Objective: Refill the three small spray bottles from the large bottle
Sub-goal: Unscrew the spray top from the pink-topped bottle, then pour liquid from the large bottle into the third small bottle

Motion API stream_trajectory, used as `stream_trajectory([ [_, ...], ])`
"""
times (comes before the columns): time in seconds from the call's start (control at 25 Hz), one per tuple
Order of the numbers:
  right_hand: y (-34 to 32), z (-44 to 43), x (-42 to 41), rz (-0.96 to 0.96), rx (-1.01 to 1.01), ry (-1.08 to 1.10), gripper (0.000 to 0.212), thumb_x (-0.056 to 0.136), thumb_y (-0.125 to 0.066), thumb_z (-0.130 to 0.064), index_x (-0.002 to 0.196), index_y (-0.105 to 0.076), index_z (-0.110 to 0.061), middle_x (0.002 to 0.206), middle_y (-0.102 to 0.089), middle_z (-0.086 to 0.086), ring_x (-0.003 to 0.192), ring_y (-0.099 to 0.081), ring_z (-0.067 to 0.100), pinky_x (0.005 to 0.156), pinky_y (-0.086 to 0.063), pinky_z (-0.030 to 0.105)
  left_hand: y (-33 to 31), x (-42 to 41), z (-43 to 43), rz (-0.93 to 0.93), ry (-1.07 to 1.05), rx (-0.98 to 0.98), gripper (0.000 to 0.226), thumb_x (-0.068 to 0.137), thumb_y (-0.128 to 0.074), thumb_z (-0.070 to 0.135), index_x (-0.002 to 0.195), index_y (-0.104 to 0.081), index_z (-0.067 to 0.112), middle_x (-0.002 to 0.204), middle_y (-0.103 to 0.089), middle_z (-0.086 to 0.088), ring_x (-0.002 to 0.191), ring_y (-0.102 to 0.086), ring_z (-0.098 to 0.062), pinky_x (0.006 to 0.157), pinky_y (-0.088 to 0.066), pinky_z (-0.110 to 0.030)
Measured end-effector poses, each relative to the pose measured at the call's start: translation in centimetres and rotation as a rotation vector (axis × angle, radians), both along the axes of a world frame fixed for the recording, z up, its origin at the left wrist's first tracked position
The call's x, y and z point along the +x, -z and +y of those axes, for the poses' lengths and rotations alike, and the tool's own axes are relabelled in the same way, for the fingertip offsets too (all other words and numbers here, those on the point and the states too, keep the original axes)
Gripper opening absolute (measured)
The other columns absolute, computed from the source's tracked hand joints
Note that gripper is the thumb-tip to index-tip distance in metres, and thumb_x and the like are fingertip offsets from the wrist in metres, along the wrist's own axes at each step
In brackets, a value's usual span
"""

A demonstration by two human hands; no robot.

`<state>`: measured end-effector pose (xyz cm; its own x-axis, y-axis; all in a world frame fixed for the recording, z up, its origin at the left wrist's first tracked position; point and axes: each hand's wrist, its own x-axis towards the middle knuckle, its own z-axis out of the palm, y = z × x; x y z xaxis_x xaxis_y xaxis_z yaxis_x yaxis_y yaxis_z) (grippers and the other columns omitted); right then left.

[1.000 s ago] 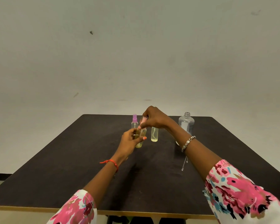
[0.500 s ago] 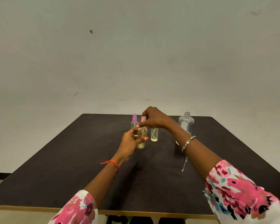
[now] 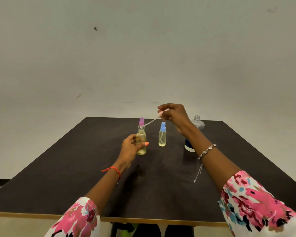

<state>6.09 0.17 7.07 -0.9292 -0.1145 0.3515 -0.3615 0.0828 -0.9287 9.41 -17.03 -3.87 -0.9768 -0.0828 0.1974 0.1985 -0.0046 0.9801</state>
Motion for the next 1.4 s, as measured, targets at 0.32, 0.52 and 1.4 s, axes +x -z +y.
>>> stream_trajectory([
  [0.32,9.1,1.1,0.1,-0.24,0.307,0.022,0.025,0.071,-0.073,0.002,0.096,-0.068,0.003,0.104,-0.068,0.015,0.093,-0.063,0.02,0.081,-0.053,0.025,-0.1,-0.1,-1.0,-0.007,-0.138,0.02,0.048,0.072,-0.072,0.005,0.115,-0.051,0.005,0.108,-0.06,-0.009,0.1,-0.059,-0.022,0.083,-0.051,-0.035],
  [0.52,12.2,0.5,0.8,-0.241,0.482,0.007,0.029,0.069,-0.072,0.005,0.097,-0.067,-0.003,0.111,-0.067,0.012,0.102,-0.062,0.018,0.087,-0.048,0.025,-0.4,-0.1,-0.3,-0.017,-0.129,0.033,0.047,0.073,-0.072,0.006,0.114,-0.051,0.007,0.11,-0.059,-0.008,0.1,-0.059,-0.02,0.082,-0.051,-0.033],
  [1.4,13.5,0.8,1.7,-0.192,0.543,-0.013,0.05,0.066,-0.079,-0.006,0.111,-0.06,0.001,0.117,-0.064,0.015,0.106,-0.062,0.021,0.086,-0.049,0.024,0.1,-0.3,1.1,-0.045,-0.096,0.006,0.049,0.072,-0.073,0.009,0.116,-0.051,0.007,0.115,-0.061,-0.011,0.105,-0.059,-0.023,0.088,-0.052,-0.042],
])
